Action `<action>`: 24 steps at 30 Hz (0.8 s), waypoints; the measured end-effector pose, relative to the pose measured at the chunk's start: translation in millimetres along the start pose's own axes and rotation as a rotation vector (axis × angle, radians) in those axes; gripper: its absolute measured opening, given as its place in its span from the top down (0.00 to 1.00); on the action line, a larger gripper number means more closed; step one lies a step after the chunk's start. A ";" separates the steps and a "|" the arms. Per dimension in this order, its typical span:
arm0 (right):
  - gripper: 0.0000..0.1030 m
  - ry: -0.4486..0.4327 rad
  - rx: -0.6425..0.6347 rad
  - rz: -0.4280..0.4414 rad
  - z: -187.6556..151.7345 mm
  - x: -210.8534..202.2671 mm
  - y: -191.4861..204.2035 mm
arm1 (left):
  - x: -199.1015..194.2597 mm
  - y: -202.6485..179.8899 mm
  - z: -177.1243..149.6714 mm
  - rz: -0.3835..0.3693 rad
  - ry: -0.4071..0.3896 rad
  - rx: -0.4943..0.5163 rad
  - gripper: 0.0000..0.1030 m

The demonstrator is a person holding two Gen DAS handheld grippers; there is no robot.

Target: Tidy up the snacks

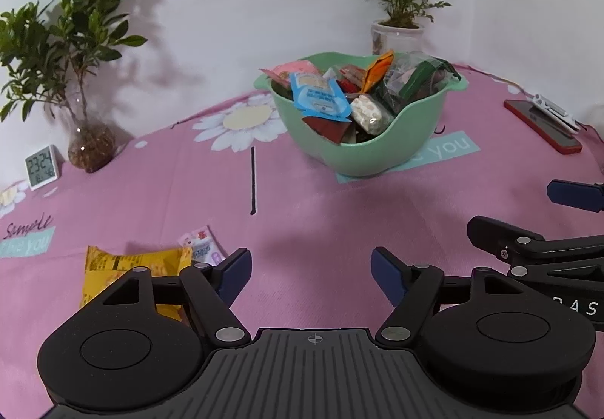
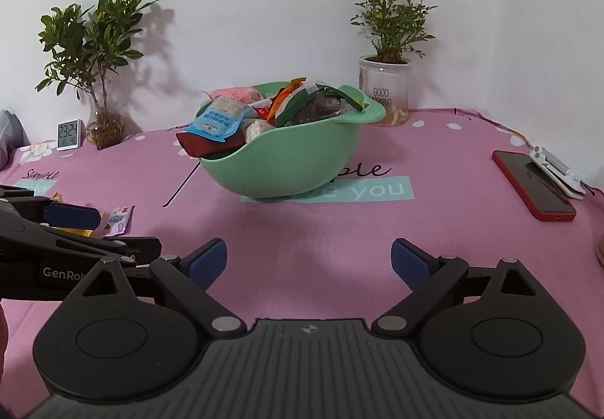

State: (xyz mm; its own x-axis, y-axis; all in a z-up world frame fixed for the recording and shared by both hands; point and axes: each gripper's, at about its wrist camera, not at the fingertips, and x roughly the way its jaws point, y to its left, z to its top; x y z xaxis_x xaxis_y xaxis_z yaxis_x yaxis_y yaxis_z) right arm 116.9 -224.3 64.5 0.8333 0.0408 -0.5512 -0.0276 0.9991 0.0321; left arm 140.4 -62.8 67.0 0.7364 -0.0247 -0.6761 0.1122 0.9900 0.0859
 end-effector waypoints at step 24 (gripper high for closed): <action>0.04 0.012 -0.016 0.005 2.7 0.7 7.3 | -3.7 8.1 -1.2 0.011 0.000 -0.018 0.00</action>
State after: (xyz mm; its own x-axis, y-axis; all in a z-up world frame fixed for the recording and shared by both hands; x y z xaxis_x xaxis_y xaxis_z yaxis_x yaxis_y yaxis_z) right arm 118.8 -217.1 66.6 0.8265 0.0454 -0.5611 -0.0405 0.9990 0.0212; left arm 137.8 -54.5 69.3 0.7377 -0.0138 -0.6750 0.0922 0.9925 0.0804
